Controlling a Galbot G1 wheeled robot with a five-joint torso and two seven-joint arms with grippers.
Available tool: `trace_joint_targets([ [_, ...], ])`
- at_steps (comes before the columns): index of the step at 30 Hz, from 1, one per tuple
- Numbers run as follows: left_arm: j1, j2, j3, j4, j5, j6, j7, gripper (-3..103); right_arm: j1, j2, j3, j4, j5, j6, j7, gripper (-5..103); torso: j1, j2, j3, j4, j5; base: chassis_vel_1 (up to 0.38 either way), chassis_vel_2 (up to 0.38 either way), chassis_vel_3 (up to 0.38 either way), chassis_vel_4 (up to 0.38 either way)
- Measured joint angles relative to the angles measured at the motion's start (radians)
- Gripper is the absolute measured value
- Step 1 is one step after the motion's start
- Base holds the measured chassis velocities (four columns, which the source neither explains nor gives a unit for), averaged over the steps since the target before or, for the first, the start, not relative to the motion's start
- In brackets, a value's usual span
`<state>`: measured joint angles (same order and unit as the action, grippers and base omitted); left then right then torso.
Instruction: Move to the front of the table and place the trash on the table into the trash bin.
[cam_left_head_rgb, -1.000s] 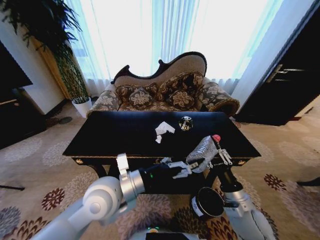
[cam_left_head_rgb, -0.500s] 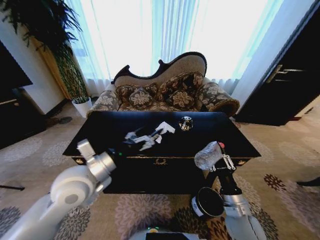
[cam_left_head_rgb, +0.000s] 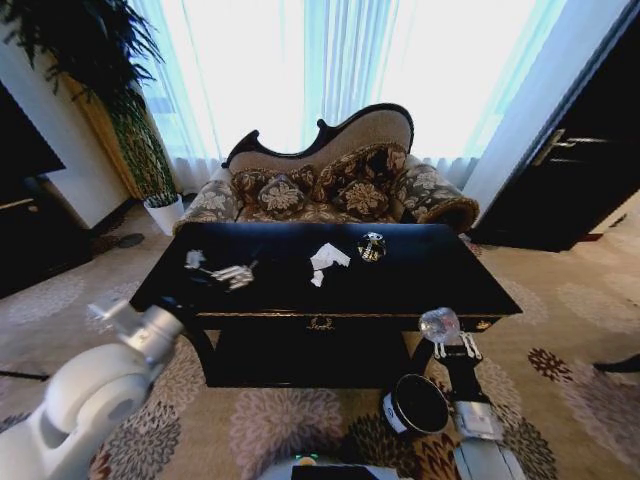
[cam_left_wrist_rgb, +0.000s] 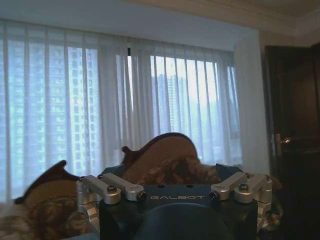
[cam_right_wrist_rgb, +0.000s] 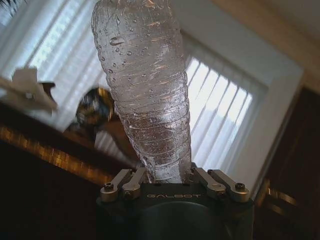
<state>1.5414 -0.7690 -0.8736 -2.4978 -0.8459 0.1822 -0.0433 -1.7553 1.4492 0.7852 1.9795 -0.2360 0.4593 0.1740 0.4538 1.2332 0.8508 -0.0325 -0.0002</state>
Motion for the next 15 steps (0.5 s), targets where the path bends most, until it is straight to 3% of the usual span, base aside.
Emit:
trace_joint_targets([
  [5,0.095,-0.062,-0.084,0.055,0.059,-0.047,0.034,100,0.012,-0.012,-0.005,-0.086,0.047,-0.009,0.024,27,0.0,0.0,0.0,0.0,-0.0002,0.0,0.0,0.0,0.0],
  [11,0.142,-0.134,-0.121,0.157,0.076,-0.103,0.049,100,0.032,-0.039,-0.027,-0.22,0.169,-0.039,0.029,27,0.0,0.0,0.0,0.0001,-0.0001,0.0,0.0,0.0,0.0],
  [15,0.197,-0.163,-0.162,0.203,0.078,-0.133,0.061,100,0.059,-0.06,-0.034,-0.314,0.201,-0.041,0.028,27,0.0,0.0,0.0,-0.0004,-0.0002,0.0,0.0,0.0,0.0],
])
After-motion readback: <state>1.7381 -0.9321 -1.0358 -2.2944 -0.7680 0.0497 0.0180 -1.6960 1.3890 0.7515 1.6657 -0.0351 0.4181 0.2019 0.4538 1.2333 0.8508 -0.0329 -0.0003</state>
